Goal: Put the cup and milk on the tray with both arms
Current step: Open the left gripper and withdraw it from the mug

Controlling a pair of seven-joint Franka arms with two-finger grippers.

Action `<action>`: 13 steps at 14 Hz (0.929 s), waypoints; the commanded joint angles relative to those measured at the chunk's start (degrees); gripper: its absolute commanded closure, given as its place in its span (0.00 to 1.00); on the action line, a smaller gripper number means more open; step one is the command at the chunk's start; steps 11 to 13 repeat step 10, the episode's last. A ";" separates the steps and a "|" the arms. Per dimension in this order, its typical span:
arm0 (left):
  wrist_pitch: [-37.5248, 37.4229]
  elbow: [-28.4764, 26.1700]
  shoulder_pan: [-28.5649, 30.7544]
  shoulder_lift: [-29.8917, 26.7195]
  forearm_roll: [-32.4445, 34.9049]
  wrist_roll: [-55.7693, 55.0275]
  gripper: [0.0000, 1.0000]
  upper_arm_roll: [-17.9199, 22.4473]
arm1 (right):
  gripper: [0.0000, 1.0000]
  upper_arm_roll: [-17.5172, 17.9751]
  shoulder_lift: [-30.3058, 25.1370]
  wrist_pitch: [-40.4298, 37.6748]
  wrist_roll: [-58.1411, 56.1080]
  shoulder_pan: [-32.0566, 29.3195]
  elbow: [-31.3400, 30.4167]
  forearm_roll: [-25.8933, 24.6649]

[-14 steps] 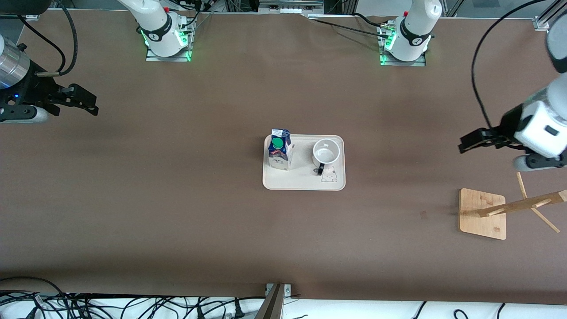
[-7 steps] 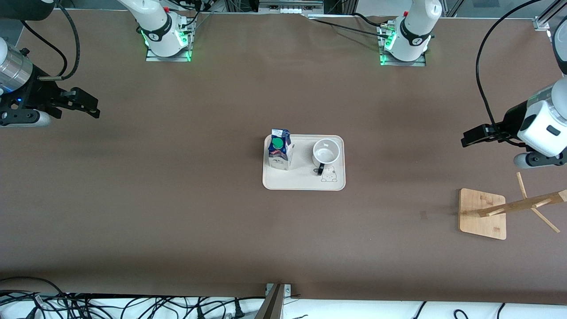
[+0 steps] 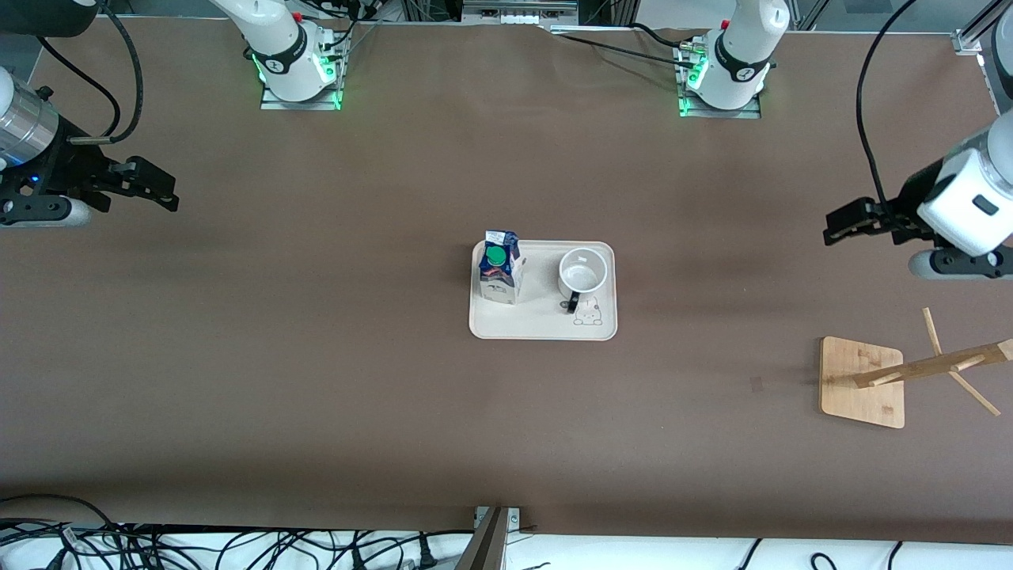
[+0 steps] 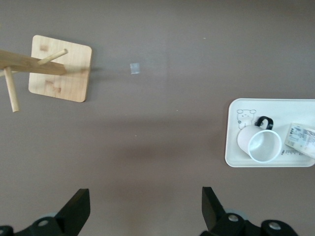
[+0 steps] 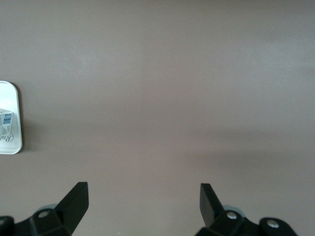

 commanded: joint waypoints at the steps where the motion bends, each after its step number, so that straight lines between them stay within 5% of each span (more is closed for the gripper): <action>1: -1.36 0.63 -0.54 -0.56 1.72 0.55 0.00 -0.71 | 0.00 0.32 0.33 -0.44 0.44 -0.44 1.08 0.72; 6: -0.58 -0.06 0.43 -1.34 0.40 1.52 0.00 2.10 | 0.00 0.32 0.42 -0.26 0.44 -0.52 1.08 0.72; 8: 0.21 -3.30 0.07 -3.18 0.31 1.69 0.00 2.80 | 0.00 0.32 0.42 -0.09 0.44 -0.44 1.08 0.72; 10: 4.15 -8.57 -4.39 -6.52 0.40 3.44 0.00 8.23 | 0.00 0.32 0.42 -0.09 0.44 -0.44 1.08 0.72; 13: 4.15 -8.57 -4.39 -6.52 0.40 3.44 0.00 8.23 | 0.00 0.32 0.42 -0.09 0.44 -0.44 1.08 0.72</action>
